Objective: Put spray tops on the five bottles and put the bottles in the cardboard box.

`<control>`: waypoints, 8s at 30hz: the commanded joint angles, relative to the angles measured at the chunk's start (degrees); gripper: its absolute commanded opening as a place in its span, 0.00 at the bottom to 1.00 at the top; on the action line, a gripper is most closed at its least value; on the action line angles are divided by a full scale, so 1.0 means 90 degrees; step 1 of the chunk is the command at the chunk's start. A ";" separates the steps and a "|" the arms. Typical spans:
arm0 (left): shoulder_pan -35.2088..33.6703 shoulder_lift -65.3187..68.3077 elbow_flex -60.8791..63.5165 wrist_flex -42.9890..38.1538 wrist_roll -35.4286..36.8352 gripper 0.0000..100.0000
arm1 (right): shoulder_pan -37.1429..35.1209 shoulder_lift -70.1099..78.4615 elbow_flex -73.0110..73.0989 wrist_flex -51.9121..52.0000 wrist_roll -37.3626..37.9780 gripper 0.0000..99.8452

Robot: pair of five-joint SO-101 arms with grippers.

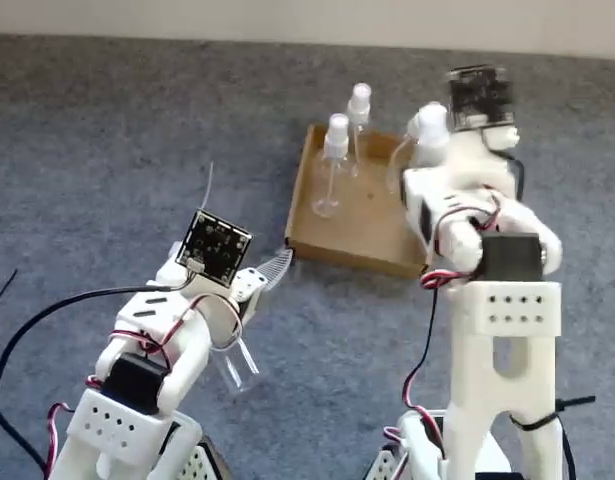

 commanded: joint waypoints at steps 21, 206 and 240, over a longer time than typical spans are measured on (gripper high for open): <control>-0.0083 0.0015 0.0122 -0.0234 0.0029 0.23 | -0.0171 0.0200 0.3443 -0.5416 -0.0752 0.00; -0.2857 0.8132 -0.4518 0.1651 -0.2061 0.15 | 0.3404 0.3512 0.0073 0.1148 0.3810 0.00; -0.3697 0.9431 -0.6628 0.4259 -0.9836 0.04 | 0.3355 0.3541 0.0083 0.0884 0.3780 0.00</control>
